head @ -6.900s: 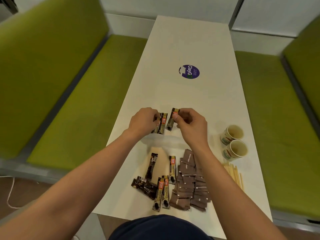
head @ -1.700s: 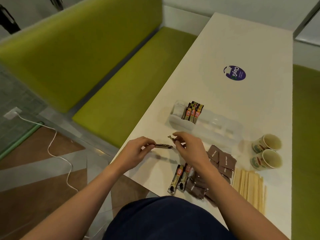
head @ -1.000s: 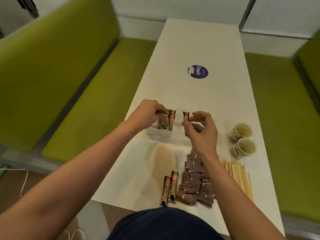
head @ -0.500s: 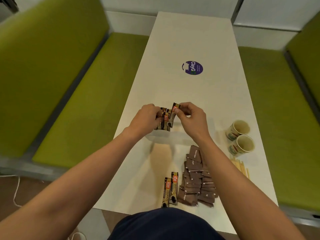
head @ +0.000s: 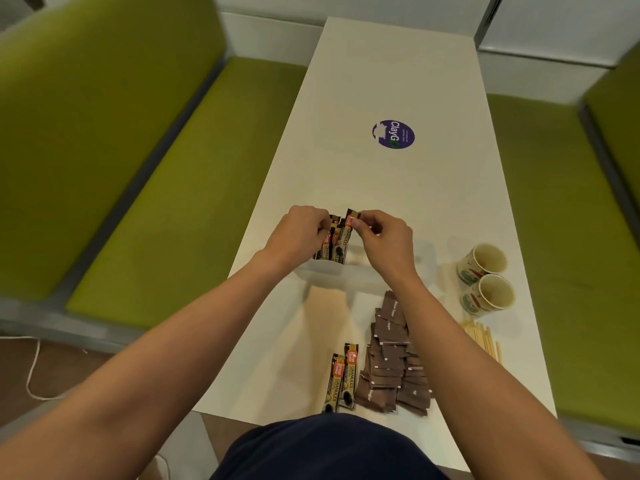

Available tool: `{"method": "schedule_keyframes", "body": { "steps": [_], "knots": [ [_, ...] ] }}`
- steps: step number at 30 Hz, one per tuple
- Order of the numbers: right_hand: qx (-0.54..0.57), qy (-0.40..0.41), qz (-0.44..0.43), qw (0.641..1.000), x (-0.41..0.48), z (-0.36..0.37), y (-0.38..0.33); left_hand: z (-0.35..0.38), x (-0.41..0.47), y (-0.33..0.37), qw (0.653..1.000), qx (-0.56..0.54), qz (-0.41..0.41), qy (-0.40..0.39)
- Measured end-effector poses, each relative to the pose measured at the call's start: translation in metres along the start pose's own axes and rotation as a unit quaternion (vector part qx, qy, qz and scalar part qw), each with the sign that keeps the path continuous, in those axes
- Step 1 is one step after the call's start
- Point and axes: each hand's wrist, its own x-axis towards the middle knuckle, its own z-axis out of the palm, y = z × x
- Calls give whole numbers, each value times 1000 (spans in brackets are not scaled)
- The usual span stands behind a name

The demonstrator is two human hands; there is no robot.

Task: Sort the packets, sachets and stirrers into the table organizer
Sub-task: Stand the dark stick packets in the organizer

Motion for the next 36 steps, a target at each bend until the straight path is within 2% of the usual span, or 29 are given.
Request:
{"method": "schedule_keyframes", "body": {
  "steps": [5,22,28,30,32,36],
  "knots": [
    [-121,-83,-8,989,-7,7,12,1,0,1,1000,-12,-4,2],
    [-162,-78,-11,984,-36,-9,0,-12,-25,-1,1000,-23,12,-17],
    [-130,-56,-31,989,-75,-30,-7,-12,-59,3,998,-47,1,33],
    [-146,-90,-43,984,-91,-34,-3,-7,-80,9,997,-60,-4,46],
    [-181,-157,-48,970,-103,-36,6,3,-103,15,998,-64,-10,23],
    [-276,-294,-54,913,-122,-35,23,32,-149,25,989,-84,-58,-108]
  ]
}}
